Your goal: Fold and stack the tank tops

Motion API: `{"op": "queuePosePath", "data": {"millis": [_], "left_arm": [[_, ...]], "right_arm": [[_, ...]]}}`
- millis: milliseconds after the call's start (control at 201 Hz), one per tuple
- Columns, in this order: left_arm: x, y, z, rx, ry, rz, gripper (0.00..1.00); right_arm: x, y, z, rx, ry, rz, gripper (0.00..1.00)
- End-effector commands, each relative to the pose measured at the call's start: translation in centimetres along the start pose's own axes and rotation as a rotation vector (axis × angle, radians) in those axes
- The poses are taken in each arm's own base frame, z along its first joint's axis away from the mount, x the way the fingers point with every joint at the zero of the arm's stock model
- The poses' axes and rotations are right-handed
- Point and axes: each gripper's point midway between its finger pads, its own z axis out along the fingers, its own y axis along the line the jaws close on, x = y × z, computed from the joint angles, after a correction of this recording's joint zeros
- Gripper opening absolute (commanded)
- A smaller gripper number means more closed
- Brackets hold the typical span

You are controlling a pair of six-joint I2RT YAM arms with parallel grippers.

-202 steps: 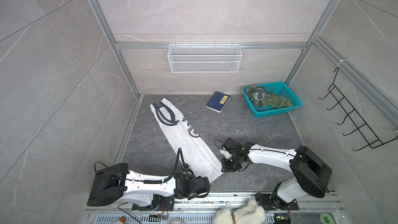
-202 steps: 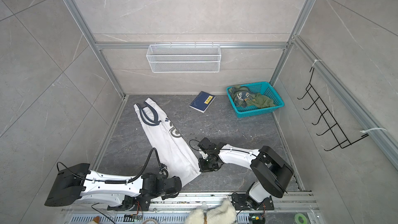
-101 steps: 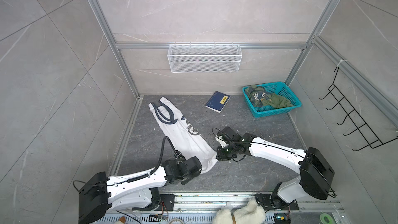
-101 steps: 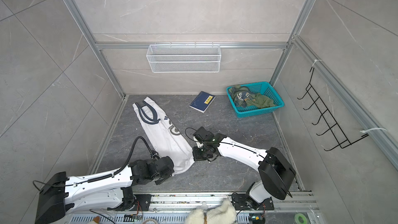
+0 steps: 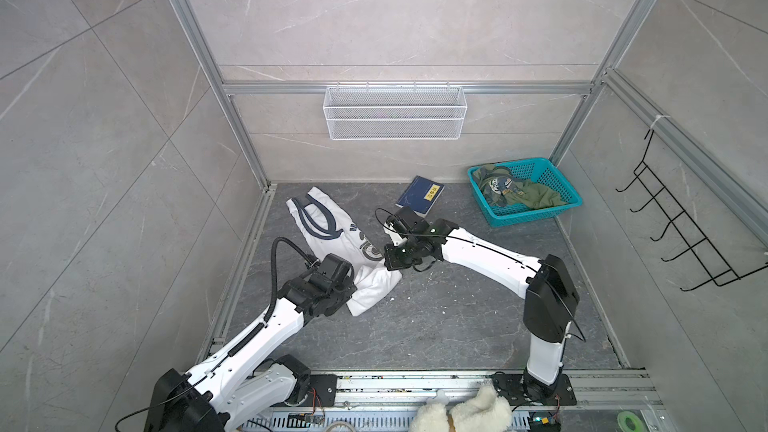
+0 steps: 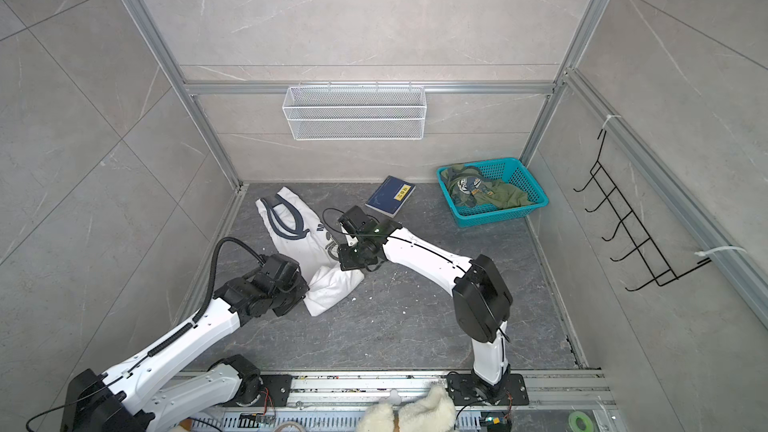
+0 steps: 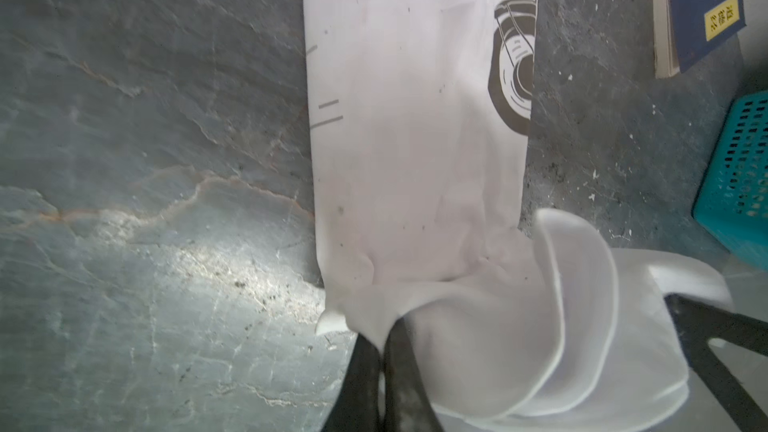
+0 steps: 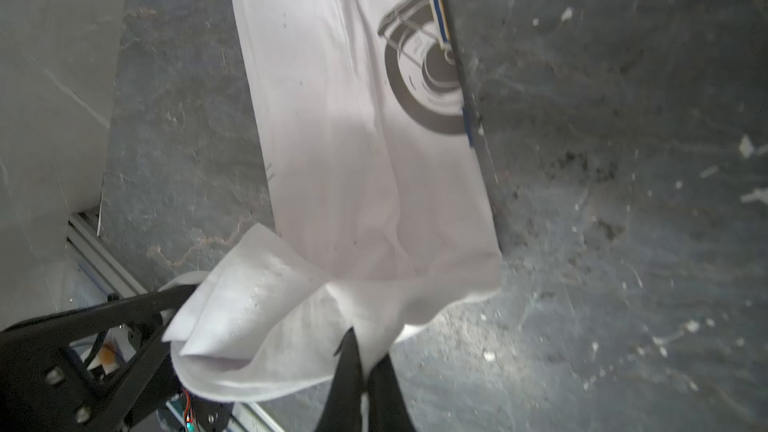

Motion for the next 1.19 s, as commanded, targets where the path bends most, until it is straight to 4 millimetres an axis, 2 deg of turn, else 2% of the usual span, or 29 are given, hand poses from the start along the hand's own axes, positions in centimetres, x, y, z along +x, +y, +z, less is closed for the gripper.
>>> {"op": "queuePosePath", "data": {"millis": [0, 139, 294, 388, 413, 438, 498, 662, 731, 965, 1189], "left_arm": [[-2.9, -1.1, -0.3, 0.007, -0.022, 0.094, 0.0], [-6.4, -2.2, 0.9, 0.025, -0.042, 0.097, 0.0], [-10.2, -2.1, 2.4, 0.003, -0.07, 0.091, 0.0], [-11.6, -2.1, 4.0, 0.018, -0.047, 0.062, 0.0], [-11.9, -1.9, 4.4, 0.017, -0.042, 0.053, 0.0], [-12.3, -1.8, 4.8, 0.017, -0.039, 0.045, 0.0], [-13.0, -1.5, 5.5, 0.005, -0.037, 0.03, 0.0], [-15.2, -0.9, 6.3, 0.002, -0.072, 0.001, 0.0], [-15.9, -0.8, 6.7, 0.007, -0.074, -0.01, 0.0], [-18.4, -0.6, 7.5, 0.006, -0.11, -0.024, 0.0], [-19.4, -0.8, 8.5, 0.02, -0.111, -0.032, 0.0]], "right_arm": [[-2.0, -0.8, 1.3, 0.062, 0.006, -0.028, 0.03], [-5.0, -1.1, 3.0, 0.108, 0.001, -0.036, 0.03], [-7.8, -1.3, 5.0, 0.118, 0.004, -0.031, 0.03], [-9.2, -1.2, 6.2, 0.116, -0.002, -0.037, 0.03], [-10.1, -0.7, 5.8, 0.105, -0.026, -0.043, 0.03], [-10.2, -1.0, 6.8, 0.107, -0.023, -0.042, 0.03], [-11.0, -0.9, 7.3, 0.089, -0.04, -0.041, 0.03], [-13.1, -0.8, 8.5, 0.018, -0.102, -0.037, 0.04], [-14.0, 0.0, 8.9, -0.032, -0.135, -0.049, 0.05], [-15.7, 1.0, 9.9, -0.116, -0.195, -0.048, 0.05], [-17.3, 2.3, 10.4, -0.2, -0.256, -0.042, 0.04]]}}
